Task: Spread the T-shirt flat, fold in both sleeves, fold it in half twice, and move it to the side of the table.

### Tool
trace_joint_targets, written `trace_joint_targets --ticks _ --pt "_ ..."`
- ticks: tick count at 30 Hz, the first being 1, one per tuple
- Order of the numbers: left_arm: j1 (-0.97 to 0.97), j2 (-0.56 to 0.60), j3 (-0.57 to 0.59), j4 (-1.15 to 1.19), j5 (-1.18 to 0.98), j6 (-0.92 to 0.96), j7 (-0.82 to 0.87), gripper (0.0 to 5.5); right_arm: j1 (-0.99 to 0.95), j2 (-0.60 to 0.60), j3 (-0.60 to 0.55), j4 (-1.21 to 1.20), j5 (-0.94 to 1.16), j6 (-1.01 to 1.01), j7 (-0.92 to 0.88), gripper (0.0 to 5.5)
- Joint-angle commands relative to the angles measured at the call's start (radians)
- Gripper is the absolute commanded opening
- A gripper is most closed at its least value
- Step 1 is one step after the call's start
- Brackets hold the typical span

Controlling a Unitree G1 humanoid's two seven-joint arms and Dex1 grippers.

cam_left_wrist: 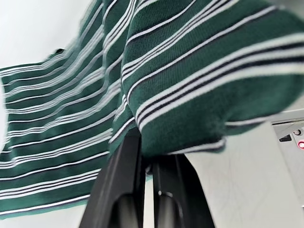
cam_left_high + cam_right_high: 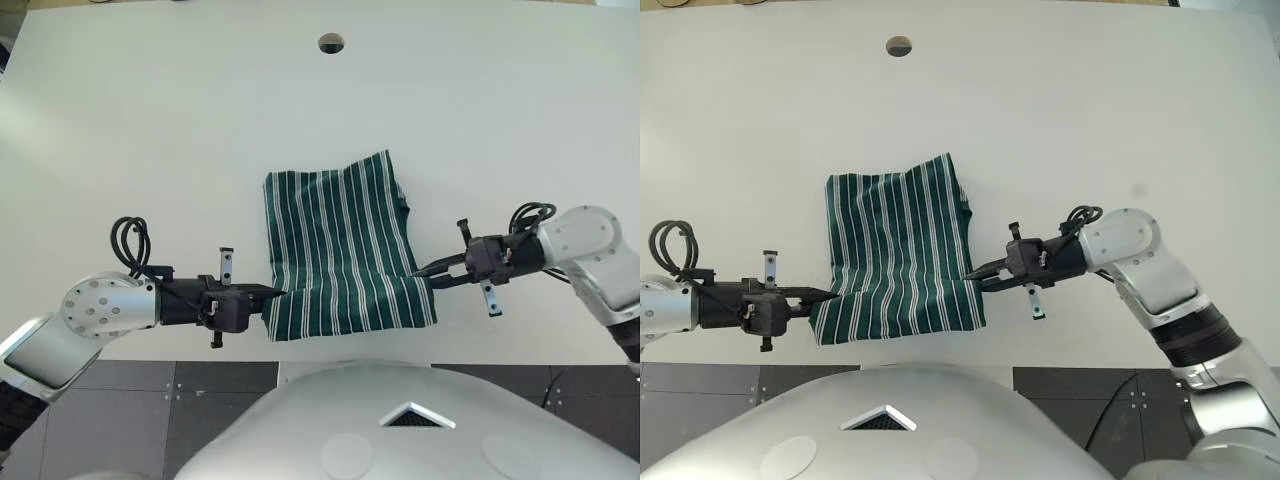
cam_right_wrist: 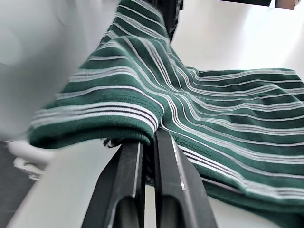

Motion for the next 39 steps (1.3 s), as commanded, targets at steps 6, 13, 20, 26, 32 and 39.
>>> trace_joint_targets --ticks 6,13,20,26,32,39 --pt "0.005 -0.075 0.110 -0.075 -0.050 0.142 -0.044 0.11 0.025 0.016 -0.042 -0.065 -0.081 0.100 -0.004 0.10" --pt "-0.171 -0.237 0.173 0.017 -0.061 0.246 -0.025 0.11 -0.024 0.082 -0.092 -0.007 -0.147 0.175 -0.100 0.10" --pt "-0.310 -0.354 0.113 0.171 0.015 0.321 -0.077 0.11 -0.097 0.186 -0.131 0.084 -0.171 0.251 -0.186 0.10" --pt "-0.406 -0.447 0.089 0.286 0.051 0.367 -0.093 0.10 -0.180 0.289 -0.163 0.201 -0.189 0.312 -0.262 0.51" --pt "-0.457 -0.507 0.104 0.363 0.055 0.426 -0.094 0.58 -0.221 0.351 -0.169 0.305 -0.239 0.321 -0.315 1.52" --pt "-0.527 -0.553 0.170 0.433 -0.041 0.604 -0.104 0.58 -0.273 0.437 -0.209 0.415 -0.264 0.378 -0.418 2.05"
